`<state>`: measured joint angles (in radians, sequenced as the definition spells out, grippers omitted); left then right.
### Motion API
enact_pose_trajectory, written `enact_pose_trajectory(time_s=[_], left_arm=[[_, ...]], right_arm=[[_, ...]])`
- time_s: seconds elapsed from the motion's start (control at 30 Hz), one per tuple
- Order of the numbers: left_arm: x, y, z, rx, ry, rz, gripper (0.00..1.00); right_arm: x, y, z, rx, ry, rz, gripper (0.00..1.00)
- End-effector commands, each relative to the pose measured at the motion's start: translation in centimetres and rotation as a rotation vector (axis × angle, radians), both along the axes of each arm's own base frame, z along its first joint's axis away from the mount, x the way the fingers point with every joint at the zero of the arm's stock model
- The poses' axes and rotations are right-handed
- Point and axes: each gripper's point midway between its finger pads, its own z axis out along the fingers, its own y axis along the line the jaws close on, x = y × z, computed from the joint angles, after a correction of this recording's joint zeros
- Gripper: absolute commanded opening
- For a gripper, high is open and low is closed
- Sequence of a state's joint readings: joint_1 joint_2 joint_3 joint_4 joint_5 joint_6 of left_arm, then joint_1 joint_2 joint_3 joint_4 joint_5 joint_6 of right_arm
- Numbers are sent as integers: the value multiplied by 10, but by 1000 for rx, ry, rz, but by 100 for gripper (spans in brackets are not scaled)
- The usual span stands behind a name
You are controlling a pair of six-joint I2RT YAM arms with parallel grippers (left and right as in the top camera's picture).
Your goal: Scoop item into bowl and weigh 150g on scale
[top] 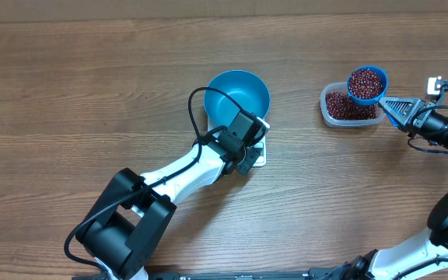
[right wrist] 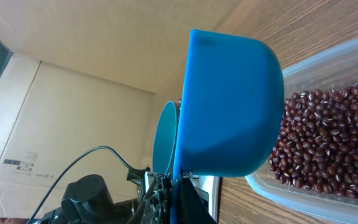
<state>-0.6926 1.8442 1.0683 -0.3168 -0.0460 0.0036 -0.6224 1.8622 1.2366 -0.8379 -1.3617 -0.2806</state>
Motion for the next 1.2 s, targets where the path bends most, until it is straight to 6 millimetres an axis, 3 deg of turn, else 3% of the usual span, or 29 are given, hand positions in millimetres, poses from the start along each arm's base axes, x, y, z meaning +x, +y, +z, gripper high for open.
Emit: enact_pose_trajectory(time_s=[0.0, 0.63, 1.17], left_arm=[[-1, 6, -10, 40, -2, -7, 4], [0, 13, -16, 85, -5, 10, 4], [-8, 14, -34, 124, 35, -12, 4]], right_arm=[[-1, -2, 6, 30, -29, -2, 4], [-1, -2, 6, 29, -29, -2, 4], [-1, -2, 6, 29, -30, -2, 4]])
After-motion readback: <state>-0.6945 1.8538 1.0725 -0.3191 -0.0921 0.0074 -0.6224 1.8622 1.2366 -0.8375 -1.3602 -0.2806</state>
